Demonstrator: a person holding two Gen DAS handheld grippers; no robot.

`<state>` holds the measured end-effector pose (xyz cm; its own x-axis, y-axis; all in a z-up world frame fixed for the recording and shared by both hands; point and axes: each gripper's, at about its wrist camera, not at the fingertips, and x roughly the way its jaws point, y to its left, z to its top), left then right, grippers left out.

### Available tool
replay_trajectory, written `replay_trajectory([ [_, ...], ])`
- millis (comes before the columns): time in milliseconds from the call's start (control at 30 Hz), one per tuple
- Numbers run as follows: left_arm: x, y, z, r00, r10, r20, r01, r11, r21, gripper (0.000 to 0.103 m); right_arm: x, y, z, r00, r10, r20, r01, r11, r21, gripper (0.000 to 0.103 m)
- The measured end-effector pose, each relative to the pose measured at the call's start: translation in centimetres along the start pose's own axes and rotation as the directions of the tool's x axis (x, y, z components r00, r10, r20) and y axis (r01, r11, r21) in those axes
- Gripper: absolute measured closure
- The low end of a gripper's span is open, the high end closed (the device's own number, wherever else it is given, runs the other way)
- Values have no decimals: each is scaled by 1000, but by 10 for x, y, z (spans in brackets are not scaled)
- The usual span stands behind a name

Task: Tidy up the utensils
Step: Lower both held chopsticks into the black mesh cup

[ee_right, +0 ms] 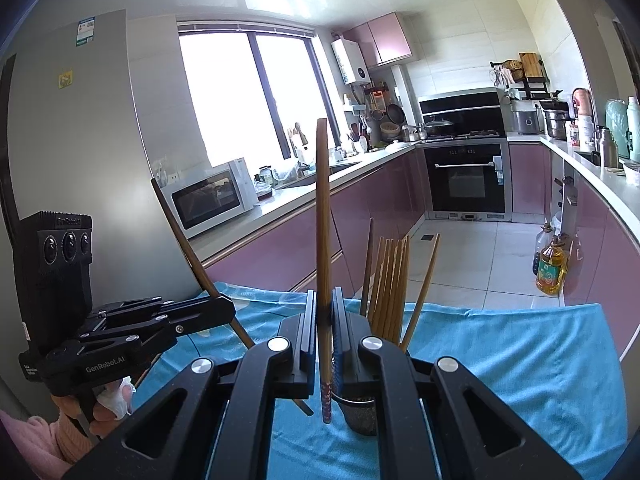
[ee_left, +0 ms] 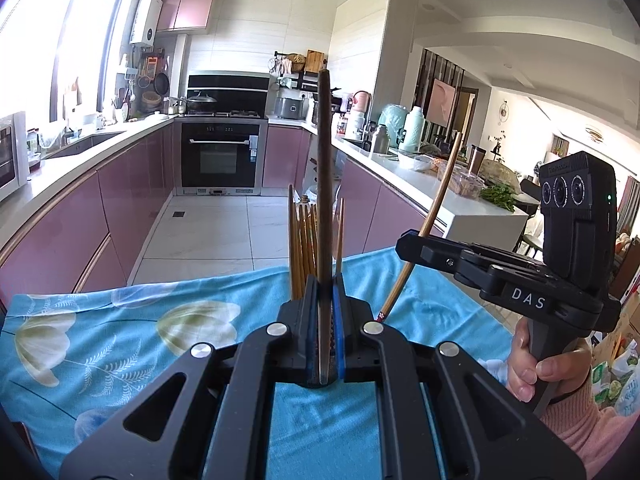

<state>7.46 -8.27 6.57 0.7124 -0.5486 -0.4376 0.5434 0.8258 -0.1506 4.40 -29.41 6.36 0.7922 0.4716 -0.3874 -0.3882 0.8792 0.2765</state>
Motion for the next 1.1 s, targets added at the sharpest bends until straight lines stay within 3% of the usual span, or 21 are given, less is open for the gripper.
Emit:
replay_trajectory([
  [1100,3,-20,11,999,23,39,-24,999,27,95,12,-7,21,1000,-17,17,17,1000,-2,97],
])
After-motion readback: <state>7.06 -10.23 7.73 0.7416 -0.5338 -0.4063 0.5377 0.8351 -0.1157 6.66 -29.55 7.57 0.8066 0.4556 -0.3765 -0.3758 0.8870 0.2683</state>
